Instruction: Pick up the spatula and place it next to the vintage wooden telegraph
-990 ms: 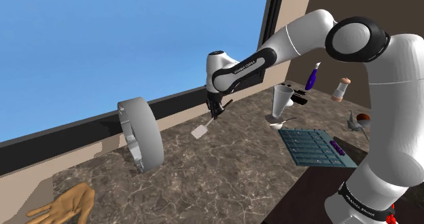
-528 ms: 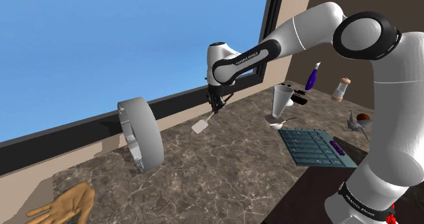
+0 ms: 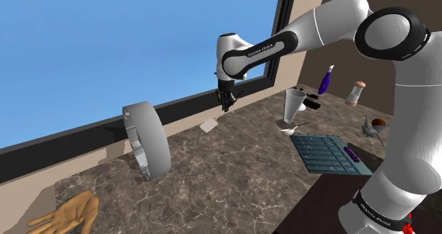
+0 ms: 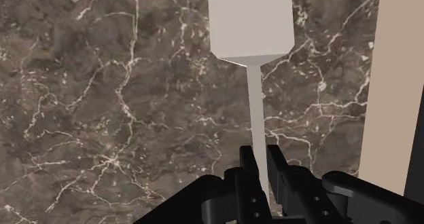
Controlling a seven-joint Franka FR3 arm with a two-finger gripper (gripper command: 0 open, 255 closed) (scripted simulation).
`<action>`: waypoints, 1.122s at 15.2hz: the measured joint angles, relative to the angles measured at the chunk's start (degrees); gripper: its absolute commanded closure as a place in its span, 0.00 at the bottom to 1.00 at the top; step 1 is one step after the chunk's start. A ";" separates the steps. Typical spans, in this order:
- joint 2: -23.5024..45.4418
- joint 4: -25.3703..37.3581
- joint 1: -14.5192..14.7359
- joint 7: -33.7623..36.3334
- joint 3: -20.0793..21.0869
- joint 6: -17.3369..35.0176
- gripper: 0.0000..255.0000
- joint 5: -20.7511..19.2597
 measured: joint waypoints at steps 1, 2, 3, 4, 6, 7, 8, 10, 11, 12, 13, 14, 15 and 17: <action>-0.18 0.71 0.01 -0.14 0.07 -0.86 1.00 0.16; -0.48 1.20 0.05 -0.20 0.17 -1.64 1.00 0.32; -0.91 1.21 -0.02 -0.32 0.24 -2.05 1.00 0.49; -1.09 1.45 -0.03 -0.41 0.28 -2.46 1.00 0.59; -2.69 -0.42 -1.12 -1.63 0.15 -1.99 1.00 1.15; -4.10 -2.40 -2.24 -2.91 -0.06 -1.24 1.00 1.66; -5.54 -4.37 -3.28 -4.14 -0.29 -0.51 1.00 2.14; -7.74 -7.49 -5.09 -6.51 -0.82 0.75 1.00 2.95; -8.81 -8.71 -6.04 -7.89 -1.15 1.08 1.00 3.40; -10.27 -10.52 -6.98 -9.25 -1.45 1.65 1.00 3.94; -10.90 -11.91 -7.86 -10.56 -1.90 2.55 1.00 4.17; -12.10 -12.90 -8.61 -11.78 -2.19 2.48 1.00 4.67; -13.01 -14.39 -9.45 -13.13 -2.63 3.25 1.00 4.99; -14.75 -16.85 -11.28 -16.18 -3.69 4.30 1.00 5.68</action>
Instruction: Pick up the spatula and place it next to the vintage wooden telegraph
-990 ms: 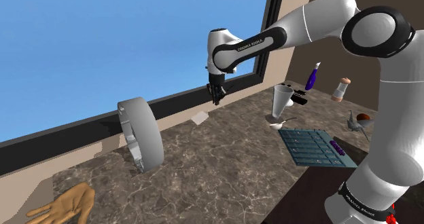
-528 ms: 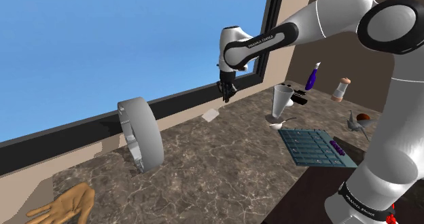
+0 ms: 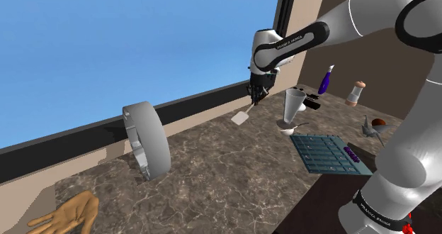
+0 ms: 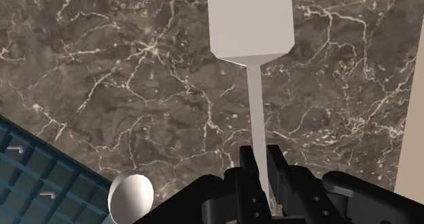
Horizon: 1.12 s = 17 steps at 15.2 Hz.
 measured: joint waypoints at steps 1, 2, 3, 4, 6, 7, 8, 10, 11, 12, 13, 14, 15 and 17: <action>-1.07 -1.37 -0.89 -1.57 -0.54 0.47 1.00 0.41; -1.95 -2.40 -1.60 -2.90 -1.01 0.75 1.00 0.73; -2.68 -3.12 -2.36 -4.36 -1.56 0.89 1.00 1.02; -3.62 -4.08 -2.99 -5.61 -2.01 1.04 1.00 1.35; -4.69 -5.71 -4.51 -8.50 -3.26 1.83 1.00 1.71; -5.18 -6.35 -5.15 -9.77 -3.81 2.09 1.00 1.88; -5.21 -6.57 -5.91 -11.24 -4.50 2.39 1.00 1.93; -6.22 -7.87 -7.49 -14.38 -5.92 2.92 1.00 2.27; -6.78 -8.47 -8.28 -15.98 -6.64 3.10 1.00 2.45; -7.19 -8.75 -8.97 -17.44 -7.30 3.09 1.00 2.57; -7.18 -9.30 -9.70 -18.87 -8.01 3.77 1.00 2.59; -7.37 -9.22 -10.40 -20.32 -8.69 3.59 1.00 2.66; -7.37 -9.17 -11.13 -21.78 -9.41 3.63 1.00 2.72; -7.57 -9.35 -12.48 -24.49 -10.73 3.76 1.00 2.84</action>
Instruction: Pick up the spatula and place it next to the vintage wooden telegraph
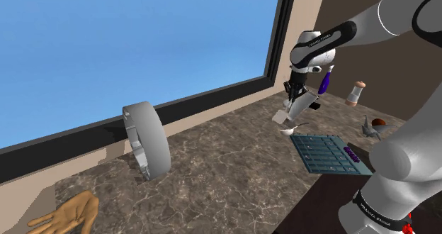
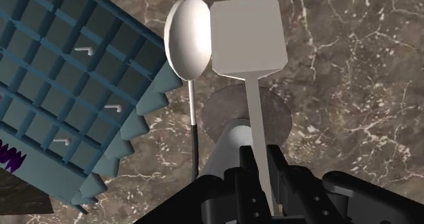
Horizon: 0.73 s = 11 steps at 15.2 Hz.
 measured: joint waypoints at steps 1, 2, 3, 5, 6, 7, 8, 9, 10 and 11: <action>-0.01 0.34 -0.69 -1.44 -0.68 -0.30 1.00 0.09; 0.37 0.66 -1.65 -3.34 -1.63 -0.09 1.00 0.15; 0.59 0.61 -2.30 -4.65 -2.27 0.22 1.00 0.17; 0.93 1.15 -3.54 -7.18 -3.46 0.13 1.00 0.28; 1.54 1.82 -4.19 -8.48 -4.08 0.16 1.00 0.34; 2.02 2.15 -5.08 -10.21 -4.90 0.41 1.00 0.44; 2.14 2.47 -5.78 -11.64 -5.54 0.27 1.00 0.55; 2.53 3.08 -6.54 -13.18 -6.23 0.13 1.00 0.67; 2.95 3.46 -7.22 -14.54 -6.84 0.25 1.00 0.78; 3.60 4.19 -7.86 -15.83 -7.40 0.22 1.00 0.92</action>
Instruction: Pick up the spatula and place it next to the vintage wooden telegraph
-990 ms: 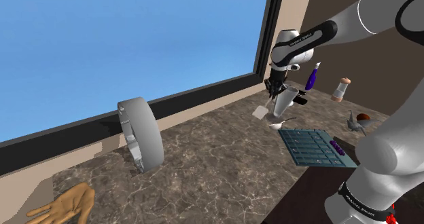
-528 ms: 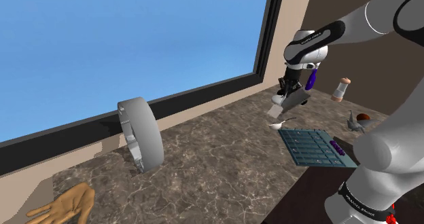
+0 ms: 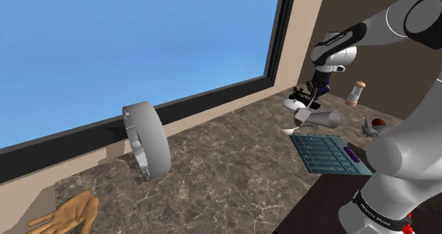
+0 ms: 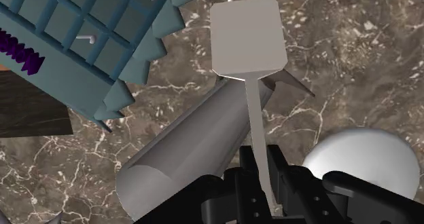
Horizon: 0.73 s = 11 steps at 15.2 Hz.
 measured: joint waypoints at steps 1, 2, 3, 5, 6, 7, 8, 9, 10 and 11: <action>0.63 0.94 -0.80 -1.60 -0.66 -0.23 1.00 0.23; 0.88 1.44 -1.52 -3.04 -1.25 -0.40 1.00 0.42; 1.72 2.12 -2.23 -4.43 -1.81 -0.17 1.00 0.62; 3.37 4.58 -3.62 -7.12 -2.84 -0.92 1.00 1.06; 4.41 5.56 -4.41 -8.56 -3.39 -0.78 1.00 1.34; 5.51 6.93 -5.10 -9.85 -3.84 -1.04 1.00 1.62; 6.34 8.04 -5.73 -11.00 -4.21 -1.27 1.00 1.89; 7.14 9.15 -6.52 -12.39 -4.66 -1.54 1.00 2.20; 8.29 10.61 -7.24 -13.63 -5.04 -1.81 1.00 2.53; 8.92 11.48 -8.01 -14.94 -5.44 -2.03 1.00 2.82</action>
